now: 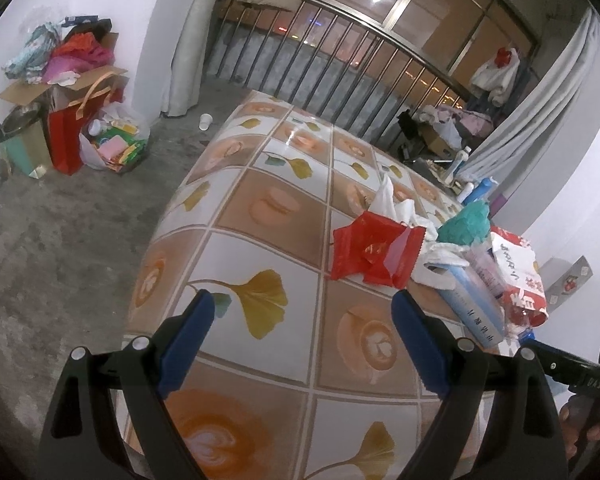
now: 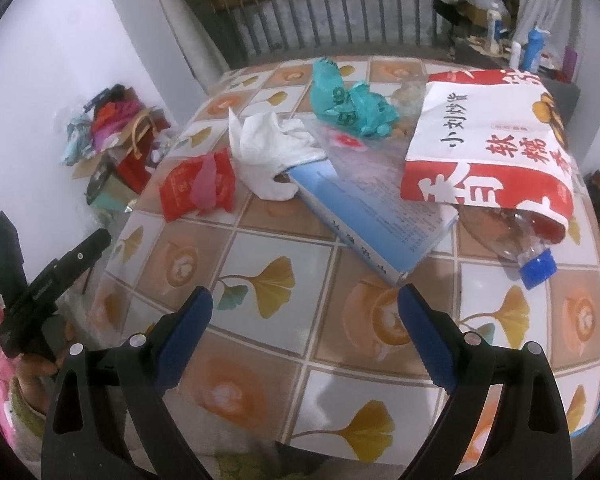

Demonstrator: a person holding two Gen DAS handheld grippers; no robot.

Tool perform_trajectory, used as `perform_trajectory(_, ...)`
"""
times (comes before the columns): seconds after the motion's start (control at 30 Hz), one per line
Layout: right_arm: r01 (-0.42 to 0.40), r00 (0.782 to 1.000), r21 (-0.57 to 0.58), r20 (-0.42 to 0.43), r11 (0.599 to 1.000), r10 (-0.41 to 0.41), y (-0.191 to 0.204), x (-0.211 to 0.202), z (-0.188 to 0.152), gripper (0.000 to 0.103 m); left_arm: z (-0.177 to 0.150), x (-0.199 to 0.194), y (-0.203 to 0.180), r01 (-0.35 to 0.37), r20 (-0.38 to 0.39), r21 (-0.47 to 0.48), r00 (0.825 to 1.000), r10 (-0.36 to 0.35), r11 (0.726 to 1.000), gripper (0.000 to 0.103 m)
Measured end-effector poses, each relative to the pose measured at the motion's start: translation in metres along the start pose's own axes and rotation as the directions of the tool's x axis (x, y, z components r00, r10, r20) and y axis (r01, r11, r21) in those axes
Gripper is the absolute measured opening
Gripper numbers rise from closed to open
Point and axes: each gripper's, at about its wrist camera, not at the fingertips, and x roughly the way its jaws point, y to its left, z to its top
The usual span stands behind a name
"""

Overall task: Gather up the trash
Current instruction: 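Grasp the red wrapper with the left tool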

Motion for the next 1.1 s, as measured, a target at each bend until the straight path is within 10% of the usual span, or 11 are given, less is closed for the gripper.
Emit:
perform_trajectory(0.7,0.011,1.000,0.118,0.018,0.993,-0.013,-0.026,-0.005,-0.014,0.082,0.041,0.039,-0.009,0.160,-0.024,-0.029,0.987,-0.160,0.987,0.087)
perform_trajectory(1.1,0.024,0.999,0.160,0.026,0.987,-0.029,-0.042,-0.013,-0.019,0.082,0.044,0.111,-0.045,0.045,-0.128,0.135,0.991,-0.028,0.990,0.046)
